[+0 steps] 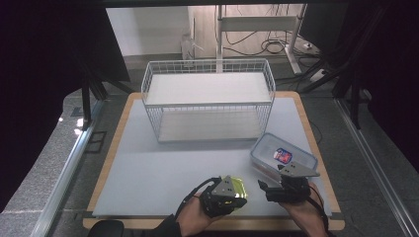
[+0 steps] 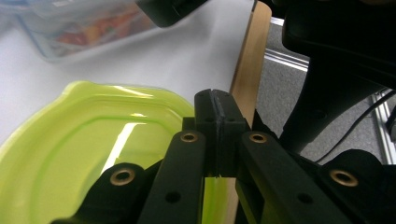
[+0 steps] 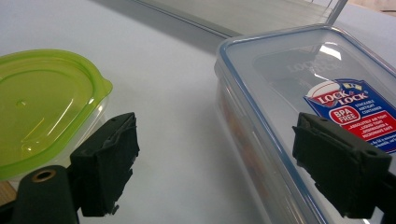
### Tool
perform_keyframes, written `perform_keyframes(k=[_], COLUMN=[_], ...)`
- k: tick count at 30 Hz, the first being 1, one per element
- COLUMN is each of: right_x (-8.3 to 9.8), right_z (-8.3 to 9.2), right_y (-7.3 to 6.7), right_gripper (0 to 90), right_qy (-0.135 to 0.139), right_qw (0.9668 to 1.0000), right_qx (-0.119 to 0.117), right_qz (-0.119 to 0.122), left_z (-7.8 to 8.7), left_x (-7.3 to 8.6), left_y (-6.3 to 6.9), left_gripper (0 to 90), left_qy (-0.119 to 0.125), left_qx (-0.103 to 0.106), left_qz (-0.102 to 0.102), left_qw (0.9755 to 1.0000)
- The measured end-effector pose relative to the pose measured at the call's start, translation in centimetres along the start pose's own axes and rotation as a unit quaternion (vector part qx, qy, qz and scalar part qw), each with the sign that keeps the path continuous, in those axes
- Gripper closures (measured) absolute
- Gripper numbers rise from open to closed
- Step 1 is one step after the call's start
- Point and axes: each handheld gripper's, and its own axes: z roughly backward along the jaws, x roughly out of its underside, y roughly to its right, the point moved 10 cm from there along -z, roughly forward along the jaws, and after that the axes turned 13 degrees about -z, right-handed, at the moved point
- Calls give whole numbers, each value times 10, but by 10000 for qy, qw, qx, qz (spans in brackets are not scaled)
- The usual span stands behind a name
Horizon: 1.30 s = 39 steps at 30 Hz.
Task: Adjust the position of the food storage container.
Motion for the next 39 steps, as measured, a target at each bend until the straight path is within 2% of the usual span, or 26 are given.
perform_keyframes(k=[5,8,12,14,17,19,23,31,39], right_x=[1,1,1,1,2,2,1,2,2], right_z=[-1,-1,-1,-1,-2,-2,-1,-1,-2], right_y=[0,0,0,0,1,1,1,2,2], right_gripper=[144,144,144,144,145,145,146,147,148], right_qy=[-25,-37,-40,-39,-45,-50,-41,-42,-54], right_qw=[10000,10000,10000,10000,10000,10000,10000,10000,10000], right_qx=[0,-2,5,11,9,16,24,36,28], right_qz=[-7,-15,-9,-6,-10,-7,-4,-16,-24], left_z=[-2,-4,-6,-6,-9,-10,-8,0,11], left_x=[-2,-1,-1,-1,1,3,9,17,27], left_y=[5,8,7,7,9,7,-1,-23,-47], left_gripper=[900,900,900,900,900,900,900,900,900], left_qy=[5,-73,-73,-68,-160,-236,-328,-328,-350], left_qx=[83,75,53,93,101,34,-117,-416,-690], left_qz=[117,56,79,163,167,133,222,377,590], left_qw=[9999,9999,9999,9998,9997,9996,9991,9979,9953])
